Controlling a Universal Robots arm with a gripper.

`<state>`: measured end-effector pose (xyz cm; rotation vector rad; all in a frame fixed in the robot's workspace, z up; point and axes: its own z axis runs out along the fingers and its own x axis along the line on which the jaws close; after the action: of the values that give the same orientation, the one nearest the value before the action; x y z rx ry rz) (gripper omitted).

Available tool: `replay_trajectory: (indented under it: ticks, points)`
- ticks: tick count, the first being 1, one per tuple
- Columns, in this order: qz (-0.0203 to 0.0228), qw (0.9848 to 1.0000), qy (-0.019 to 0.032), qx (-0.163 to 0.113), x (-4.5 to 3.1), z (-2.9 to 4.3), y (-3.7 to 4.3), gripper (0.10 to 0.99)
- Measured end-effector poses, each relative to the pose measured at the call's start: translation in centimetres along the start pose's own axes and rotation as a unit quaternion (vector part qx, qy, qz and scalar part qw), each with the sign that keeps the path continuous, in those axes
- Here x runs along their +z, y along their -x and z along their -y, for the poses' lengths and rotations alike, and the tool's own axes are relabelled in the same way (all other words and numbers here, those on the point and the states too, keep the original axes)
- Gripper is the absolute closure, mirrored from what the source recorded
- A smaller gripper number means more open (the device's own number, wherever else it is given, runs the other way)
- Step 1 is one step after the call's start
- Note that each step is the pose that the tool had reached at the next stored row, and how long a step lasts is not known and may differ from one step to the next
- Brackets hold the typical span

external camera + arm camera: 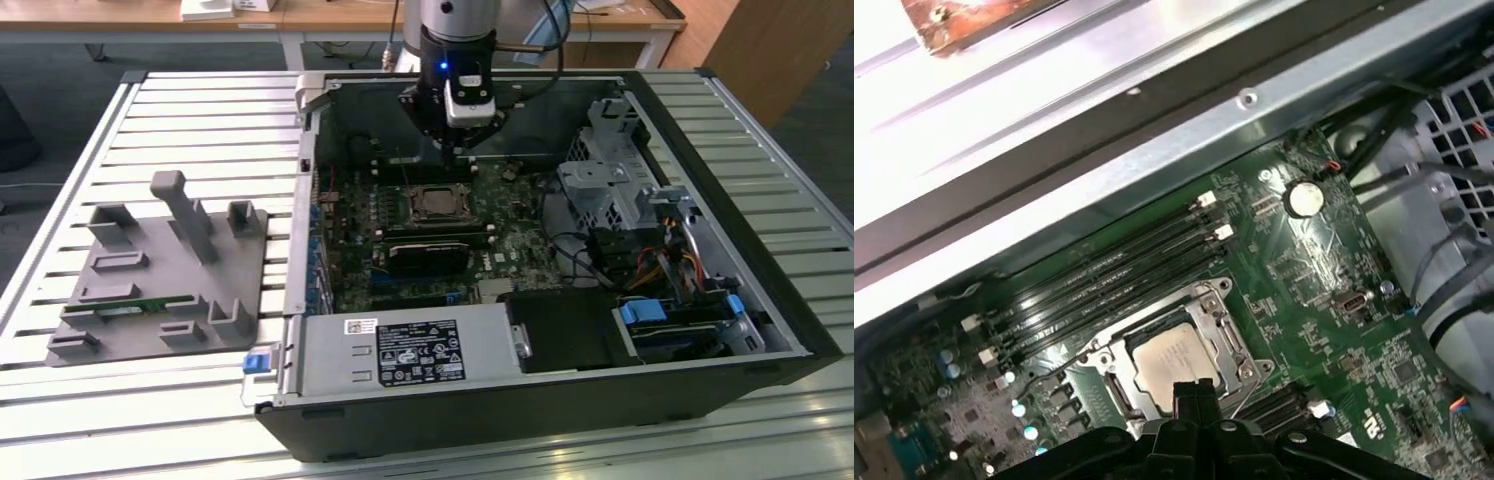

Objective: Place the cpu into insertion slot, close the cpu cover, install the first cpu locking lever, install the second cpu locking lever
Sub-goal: 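Install the first cpu locking lever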

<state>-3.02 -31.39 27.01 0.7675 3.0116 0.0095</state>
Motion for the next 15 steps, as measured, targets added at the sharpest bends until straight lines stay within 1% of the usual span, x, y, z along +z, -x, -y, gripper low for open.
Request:
replay_trajectory:
  ticks: [4,8,12,15]
  points:
    - [-0.0004,0.9996,0.0010,-0.030,0.00,0.00,0.00,0.980]
    - [-0.0009,0.9980,0.0020,-0.063,0.00,0.00,0.00,0.980]
    - [-0.0013,0.9955,0.0030,-0.095,0.00,0.00,0.00,0.980]
    - [-0.0017,0.9927,0.0038,-0.121,0.00,0.00,0.00,0.980]
